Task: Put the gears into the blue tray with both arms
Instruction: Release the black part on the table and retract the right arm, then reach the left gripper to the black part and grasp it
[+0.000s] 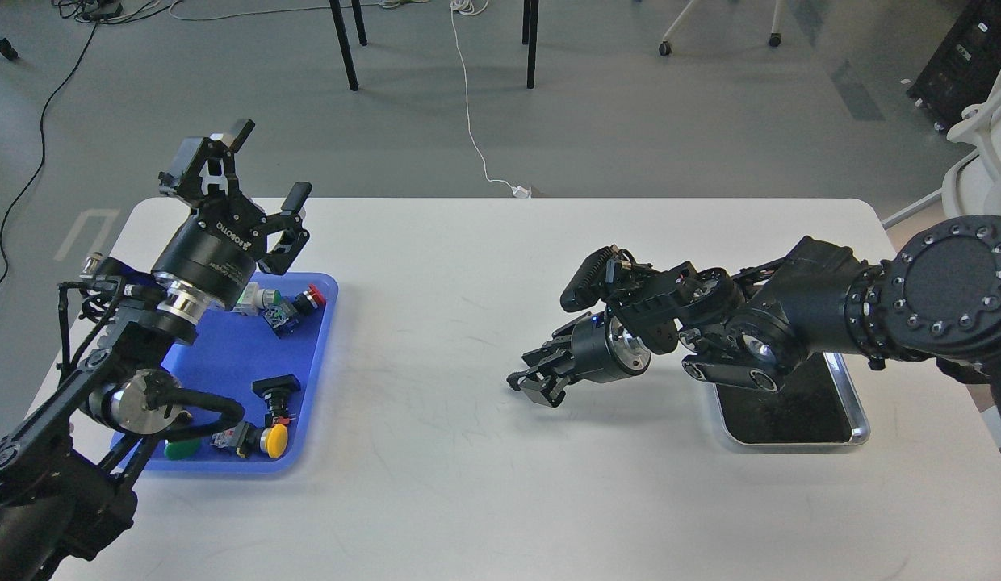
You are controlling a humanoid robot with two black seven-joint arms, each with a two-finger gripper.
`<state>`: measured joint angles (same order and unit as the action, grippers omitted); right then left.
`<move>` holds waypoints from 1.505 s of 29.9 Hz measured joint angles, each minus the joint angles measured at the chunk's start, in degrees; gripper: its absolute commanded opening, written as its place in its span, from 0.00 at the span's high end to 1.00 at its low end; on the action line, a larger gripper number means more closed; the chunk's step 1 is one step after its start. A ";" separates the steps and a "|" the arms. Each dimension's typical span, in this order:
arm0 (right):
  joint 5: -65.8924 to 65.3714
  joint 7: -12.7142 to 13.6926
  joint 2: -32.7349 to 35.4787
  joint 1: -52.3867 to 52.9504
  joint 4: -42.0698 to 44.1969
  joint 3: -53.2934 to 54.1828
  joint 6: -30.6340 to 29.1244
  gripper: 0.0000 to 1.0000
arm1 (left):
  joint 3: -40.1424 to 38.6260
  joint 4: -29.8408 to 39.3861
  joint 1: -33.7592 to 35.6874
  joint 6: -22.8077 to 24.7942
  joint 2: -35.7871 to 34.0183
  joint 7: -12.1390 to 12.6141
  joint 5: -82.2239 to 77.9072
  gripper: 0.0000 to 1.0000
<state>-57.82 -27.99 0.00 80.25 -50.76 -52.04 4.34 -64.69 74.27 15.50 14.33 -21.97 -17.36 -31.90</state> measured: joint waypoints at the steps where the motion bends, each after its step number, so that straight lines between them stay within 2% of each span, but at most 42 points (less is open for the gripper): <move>1: 0.47 0.00 0.00 0.09 -0.11 0.02 -0.01 0.33 | 0.00 0.00 -0.06 0.00 0.00 0.00 0.00 0.02; 6: 2.59 -0.02 1.16 1.97 -1.10 1.95 -0.03 0.09 | 0.02 0.00 -0.11 0.08 -0.16 0.00 0.00 0.02; 7: 2.75 0.00 2.46 2.41 -1.57 2.72 -0.03 0.07 | 0.06 0.00 -0.12 0.08 -0.33 0.00 0.00 0.02; 13: 7.21 0.00 16.80 1.62 -6.43 13.14 -0.11 0.06 | 0.71 0.00 0.14 0.33 -2.00 -0.03 -0.35 0.02; 18: 16.49 0.00 29.11 -9.52 -9.90 31.10 -0.28 0.05 | 1.05 0.00 0.63 2.64 -3.02 -0.11 -4.61 0.02; 22: 24.29 0.00 33.36 -22.67 -10.73 50.35 -1.90 0.04 | 1.16 0.18 0.75 5.07 -2.84 -0.39 -12.87 0.02; 26: 34.55 0.00 34.09 -34.71 -11.08 66.11 -7.17 0.04 | 2.93 1.36 1.36 7.53 -2.81 -2.77 -27.39 0.02; 31: 49.11 0.00 35.79 -43.46 -10.99 76.31 -14.80 0.04 | 11.79 3.08 6.86 8.56 -3.37 -9.09 -50.20 0.02; 33: 51.79 0.00 36.85 -45.61 -10.99 78.31 -17.09 0.04 | 16.98 3.67 10.34 8.53 -3.82 -10.20 -58.13 0.02; 39: 55.24 0.00 39.23 -50.56 -11.02 81.50 -22.22 0.03 | 35.86 2.74 24.06 7.78 -3.32 -10.65 -78.46 0.02; 45: 55.96 -0.01 39.80 -52.68 -11.15 81.90 -23.19 0.03 | 46.61 -6.12 33.05 7.23 3.89 -10.67 -92.29 0.04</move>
<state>-1.86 -28.00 39.80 27.57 -61.91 29.86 -18.85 -18.08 68.15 48.55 21.56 -18.09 -28.03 -124.19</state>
